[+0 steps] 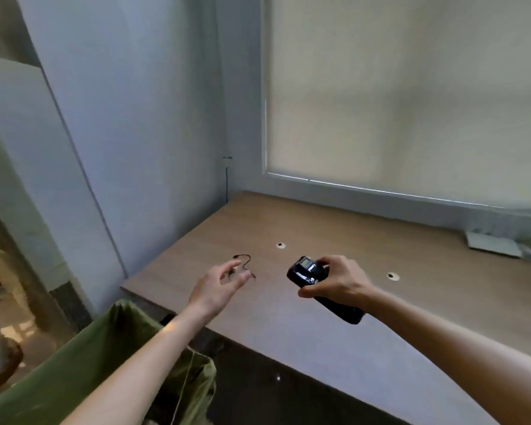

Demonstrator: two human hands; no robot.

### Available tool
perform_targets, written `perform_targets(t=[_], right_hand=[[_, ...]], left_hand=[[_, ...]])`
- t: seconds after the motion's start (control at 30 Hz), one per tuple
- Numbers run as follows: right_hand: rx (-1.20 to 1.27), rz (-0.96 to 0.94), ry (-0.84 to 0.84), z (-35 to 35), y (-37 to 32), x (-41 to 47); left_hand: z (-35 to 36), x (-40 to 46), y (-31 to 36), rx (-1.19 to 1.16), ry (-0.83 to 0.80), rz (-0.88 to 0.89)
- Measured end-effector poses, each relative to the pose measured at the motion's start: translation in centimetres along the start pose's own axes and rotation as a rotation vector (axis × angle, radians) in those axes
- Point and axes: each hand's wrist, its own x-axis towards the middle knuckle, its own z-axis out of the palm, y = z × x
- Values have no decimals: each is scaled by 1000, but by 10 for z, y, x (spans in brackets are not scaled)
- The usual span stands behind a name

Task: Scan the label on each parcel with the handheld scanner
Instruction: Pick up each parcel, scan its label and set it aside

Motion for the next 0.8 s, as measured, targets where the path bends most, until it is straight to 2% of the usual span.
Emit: perform_targets(t=[0.2, 0.47, 0.63, 0.8], right_hand=[[-13, 313, 259, -140, 140, -94], [-7, 679, 462, -282, 341, -259], [-38, 884, 544, -340, 446, -355], [11, 1025, 592, -378, 522, -421]], left_hand=[[144, 18, 167, -21, -222, 213], [380, -55, 369, -56, -553, 408], [516, -126, 460, -85, -759, 475], [612, -172, 527, -82, -888, 513]])
